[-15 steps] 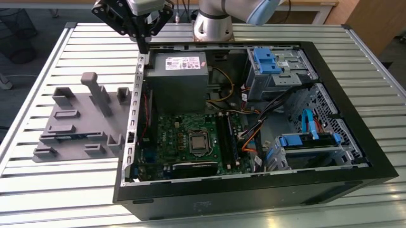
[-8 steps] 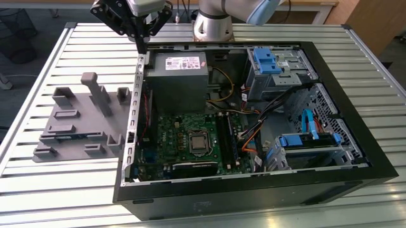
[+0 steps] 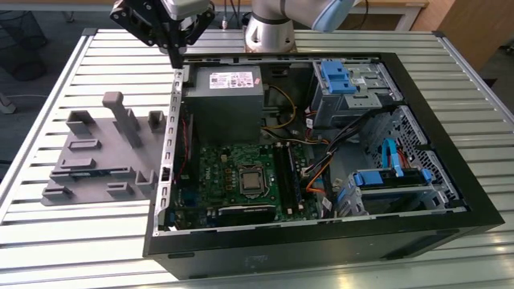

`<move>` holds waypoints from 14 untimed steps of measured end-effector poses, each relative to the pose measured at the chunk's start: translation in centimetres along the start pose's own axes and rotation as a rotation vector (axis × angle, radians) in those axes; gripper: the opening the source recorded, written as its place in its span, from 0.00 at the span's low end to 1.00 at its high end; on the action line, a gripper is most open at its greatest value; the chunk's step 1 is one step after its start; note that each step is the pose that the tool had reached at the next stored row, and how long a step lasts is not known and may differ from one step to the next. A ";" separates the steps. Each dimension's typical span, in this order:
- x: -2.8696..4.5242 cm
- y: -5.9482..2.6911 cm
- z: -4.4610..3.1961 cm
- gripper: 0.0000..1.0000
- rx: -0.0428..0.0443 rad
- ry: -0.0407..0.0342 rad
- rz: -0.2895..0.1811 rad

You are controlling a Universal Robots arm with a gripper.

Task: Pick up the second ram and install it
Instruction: 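Reach for the second ram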

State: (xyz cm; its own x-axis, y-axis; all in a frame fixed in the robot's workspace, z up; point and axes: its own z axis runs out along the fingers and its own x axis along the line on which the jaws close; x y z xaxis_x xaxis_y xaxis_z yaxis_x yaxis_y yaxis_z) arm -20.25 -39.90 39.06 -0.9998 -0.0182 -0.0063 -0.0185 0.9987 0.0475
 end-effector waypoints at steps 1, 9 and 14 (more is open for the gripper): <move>0.17 0.01 0.00 0.11 0.0000 0.0001 -0.001; 1.60 0.03 0.01 0.11 0.0000 0.0003 -0.006; 2.57 0.05 0.01 0.11 0.0000 0.0004 -0.008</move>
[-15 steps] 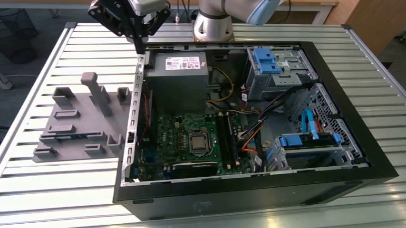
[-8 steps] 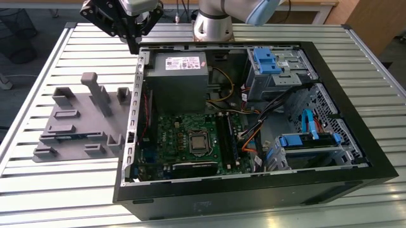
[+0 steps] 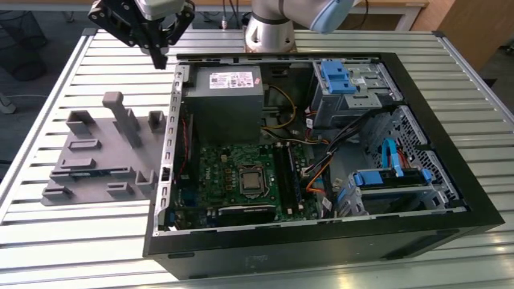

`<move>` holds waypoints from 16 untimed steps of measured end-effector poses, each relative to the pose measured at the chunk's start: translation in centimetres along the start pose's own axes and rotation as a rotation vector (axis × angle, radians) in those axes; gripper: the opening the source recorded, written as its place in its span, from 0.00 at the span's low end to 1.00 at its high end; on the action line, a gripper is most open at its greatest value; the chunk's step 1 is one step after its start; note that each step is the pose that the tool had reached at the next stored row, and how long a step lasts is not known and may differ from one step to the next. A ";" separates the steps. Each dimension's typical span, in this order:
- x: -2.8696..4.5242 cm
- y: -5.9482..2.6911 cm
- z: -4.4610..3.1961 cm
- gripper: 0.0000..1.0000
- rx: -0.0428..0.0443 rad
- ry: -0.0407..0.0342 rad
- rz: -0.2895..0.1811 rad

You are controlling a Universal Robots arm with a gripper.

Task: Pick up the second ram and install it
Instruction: 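Reach for the second ram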

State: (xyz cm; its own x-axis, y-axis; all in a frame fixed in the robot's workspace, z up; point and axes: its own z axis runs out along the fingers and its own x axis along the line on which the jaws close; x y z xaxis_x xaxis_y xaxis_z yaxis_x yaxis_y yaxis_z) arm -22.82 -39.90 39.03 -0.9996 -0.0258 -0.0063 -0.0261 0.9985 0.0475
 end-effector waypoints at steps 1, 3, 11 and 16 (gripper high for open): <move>0.19 0.00 0.00 0.11 0.0000 0.0001 0.000; 0.59 0.01 0.00 0.11 0.0000 0.0001 -0.001; 2.19 0.05 0.01 0.11 0.0000 0.0002 -0.003; 3.14 0.08 0.01 0.11 0.0000 0.0002 -0.004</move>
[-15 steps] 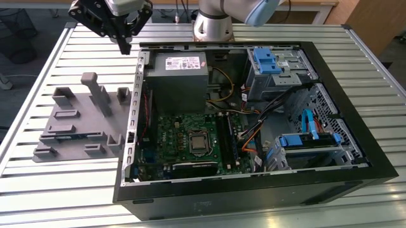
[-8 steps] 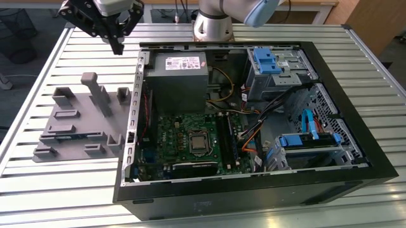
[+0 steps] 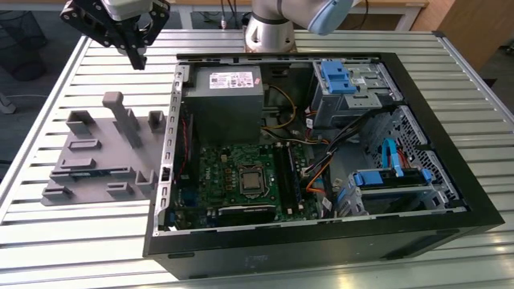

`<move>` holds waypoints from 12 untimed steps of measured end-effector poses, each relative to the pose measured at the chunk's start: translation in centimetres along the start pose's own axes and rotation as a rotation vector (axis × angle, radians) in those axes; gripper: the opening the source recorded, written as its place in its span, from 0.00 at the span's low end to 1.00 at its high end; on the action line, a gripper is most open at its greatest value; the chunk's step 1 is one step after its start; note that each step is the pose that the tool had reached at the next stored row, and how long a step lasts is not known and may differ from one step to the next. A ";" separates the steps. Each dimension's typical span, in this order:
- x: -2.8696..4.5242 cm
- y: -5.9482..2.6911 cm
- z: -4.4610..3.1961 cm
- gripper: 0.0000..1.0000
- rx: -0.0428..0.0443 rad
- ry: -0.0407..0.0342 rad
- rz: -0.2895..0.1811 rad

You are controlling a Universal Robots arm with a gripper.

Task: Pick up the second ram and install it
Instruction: 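Reach for the second ram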

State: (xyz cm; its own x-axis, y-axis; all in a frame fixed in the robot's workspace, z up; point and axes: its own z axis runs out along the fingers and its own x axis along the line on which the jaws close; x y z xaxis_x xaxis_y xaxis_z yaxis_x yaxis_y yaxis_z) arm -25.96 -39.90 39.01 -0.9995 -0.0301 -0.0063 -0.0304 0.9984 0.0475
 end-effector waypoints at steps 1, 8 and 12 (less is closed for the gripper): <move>0.19 0.01 0.00 0.11 -0.0001 0.0000 0.000; 1.56 0.05 0.01 0.11 0.0000 0.0000 -0.001; 2.33 0.07 0.02 0.11 0.0000 0.0000 -0.001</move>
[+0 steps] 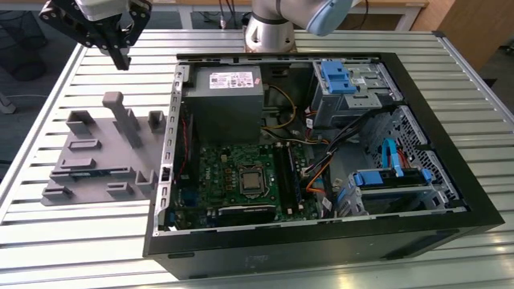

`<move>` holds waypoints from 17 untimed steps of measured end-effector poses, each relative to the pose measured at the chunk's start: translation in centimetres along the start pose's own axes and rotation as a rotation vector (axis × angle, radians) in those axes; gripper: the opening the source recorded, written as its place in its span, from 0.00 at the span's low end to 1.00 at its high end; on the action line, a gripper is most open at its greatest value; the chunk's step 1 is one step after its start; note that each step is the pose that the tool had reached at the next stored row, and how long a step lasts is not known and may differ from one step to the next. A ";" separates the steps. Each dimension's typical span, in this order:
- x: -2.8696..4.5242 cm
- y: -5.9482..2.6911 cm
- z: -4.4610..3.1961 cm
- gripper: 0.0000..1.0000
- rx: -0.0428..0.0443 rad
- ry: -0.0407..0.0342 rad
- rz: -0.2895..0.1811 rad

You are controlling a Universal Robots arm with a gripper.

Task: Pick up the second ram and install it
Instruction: 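Reach for the second ram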

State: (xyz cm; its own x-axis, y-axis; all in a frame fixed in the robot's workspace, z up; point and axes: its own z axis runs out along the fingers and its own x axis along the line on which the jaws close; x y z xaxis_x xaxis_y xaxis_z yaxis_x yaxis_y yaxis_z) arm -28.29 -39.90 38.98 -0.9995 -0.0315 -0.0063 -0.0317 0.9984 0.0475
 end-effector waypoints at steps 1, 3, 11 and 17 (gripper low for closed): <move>0.18 0.00 0.00 0.11 0.0000 0.0000 0.000; 0.56 0.02 0.00 0.11 0.0000 0.0000 0.000; 2.07 0.07 0.01 0.11 0.0000 0.0001 -0.001; 3.22 0.10 0.02 0.11 0.0000 0.0001 -0.001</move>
State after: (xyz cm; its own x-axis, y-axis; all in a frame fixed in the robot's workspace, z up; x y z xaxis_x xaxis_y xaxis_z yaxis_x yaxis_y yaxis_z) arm -31.51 -39.90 38.95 -0.9995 -0.0324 -0.0063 -0.0327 0.9983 0.0475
